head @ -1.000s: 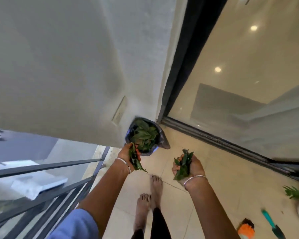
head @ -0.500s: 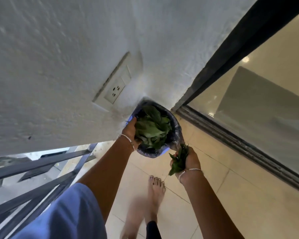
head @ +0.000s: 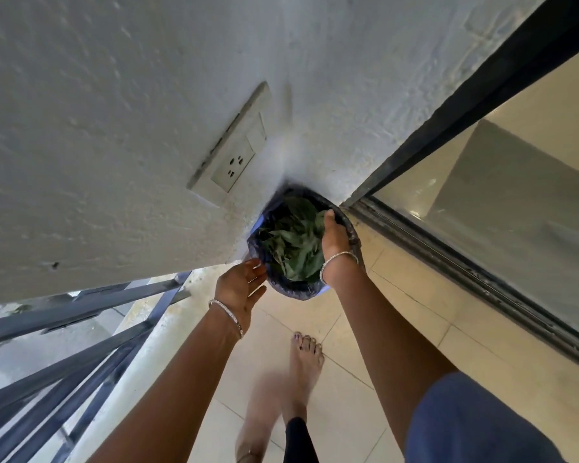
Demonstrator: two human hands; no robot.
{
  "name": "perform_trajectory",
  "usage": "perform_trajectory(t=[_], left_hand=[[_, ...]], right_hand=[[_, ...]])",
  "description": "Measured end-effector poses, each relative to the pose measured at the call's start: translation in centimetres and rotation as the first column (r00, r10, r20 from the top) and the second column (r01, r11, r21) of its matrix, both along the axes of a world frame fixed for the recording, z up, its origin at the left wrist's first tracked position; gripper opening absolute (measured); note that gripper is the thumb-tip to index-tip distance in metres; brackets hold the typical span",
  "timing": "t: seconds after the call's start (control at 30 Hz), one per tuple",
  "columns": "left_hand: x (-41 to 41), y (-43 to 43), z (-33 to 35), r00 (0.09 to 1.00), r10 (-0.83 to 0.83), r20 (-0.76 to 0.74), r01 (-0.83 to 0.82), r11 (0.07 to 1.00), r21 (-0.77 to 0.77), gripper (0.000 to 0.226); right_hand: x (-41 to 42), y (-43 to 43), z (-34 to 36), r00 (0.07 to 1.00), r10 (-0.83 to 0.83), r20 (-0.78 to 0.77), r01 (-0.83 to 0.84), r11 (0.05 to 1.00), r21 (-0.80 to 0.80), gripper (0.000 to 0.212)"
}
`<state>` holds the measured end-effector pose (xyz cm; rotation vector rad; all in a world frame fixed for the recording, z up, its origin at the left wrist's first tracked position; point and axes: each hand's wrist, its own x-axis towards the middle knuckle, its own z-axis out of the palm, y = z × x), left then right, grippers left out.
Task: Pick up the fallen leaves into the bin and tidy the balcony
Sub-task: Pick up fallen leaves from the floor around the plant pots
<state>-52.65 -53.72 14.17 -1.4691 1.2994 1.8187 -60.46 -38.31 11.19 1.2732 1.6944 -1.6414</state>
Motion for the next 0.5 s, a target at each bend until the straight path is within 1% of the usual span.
perform_trajectory(t=[0.07,0.1,0.13,0.17,0.23,0.27,0.33,0.4,0.43,0.5], left_hand=[[0.4,0.3,0.1,0.999,0.035,-0.001,-0.035,0.999,0.007,0.027],[0.6,0.4,0.3,0.999,0.054,0.001,-0.054,0.998,0.024,0.026],[0.7,0.5,0.3,0.998,0.06,0.012,-0.061,0.997,0.039,0.025],[0.8,0.8,0.7,0.997,0.082,0.012,-0.082,0.994,0.068,0.025],[1.0,1.1,1.3,0.995,0.097,0.024,-0.099,0.99,0.098,0.027],[1.2,1.2,1.5,0.995,0.095,0.026,-0.097,0.99,0.099,0.028],[1.5,1.3,2.0,0.995,0.103,0.016,-0.104,0.987,0.119,0.027],[2.0,1.5,3.0,0.995,0.095,0.015,-0.096,0.984,0.149,0.025],[2.3,1.8,3.9,0.996,0.085,0.017,-0.087,0.982,0.169,0.023],[2.9,2.4,5.7,0.998,0.061,0.013,-0.062,0.978,0.201,0.021]], right_hand=[[0.0,-0.3,-0.9,0.999,0.042,-0.028,-0.045,0.995,-0.091,0.064],[0.4,0.2,-3.4,0.999,0.047,-0.023,-0.05,0.991,-0.125,0.073],[1.0,0.7,-5.1,1.0,0.014,-0.024,-0.018,0.986,-0.165,0.081],[1.7,1.1,-4.9,1.0,-0.027,-0.01,0.025,0.979,-0.203,0.082],[2.7,1.8,-2.1,0.993,-0.117,0.021,0.119,0.972,-0.201,0.061],[3.4,2.2,-1.2,0.985,-0.171,0.012,0.17,0.967,-0.19,0.051],[5.4,3.6,-0.2,0.956,-0.293,-0.012,0.286,0.938,-0.195,0.036],[7.8,4.8,1.5,0.928,-0.372,-0.037,0.359,0.915,-0.185,0.023],[9.2,5.4,2.8,0.914,-0.404,-0.043,0.39,0.901,-0.19,0.019],[11.9,6.6,5.3,0.898,-0.438,-0.035,0.424,0.885,-0.191,0.02]])
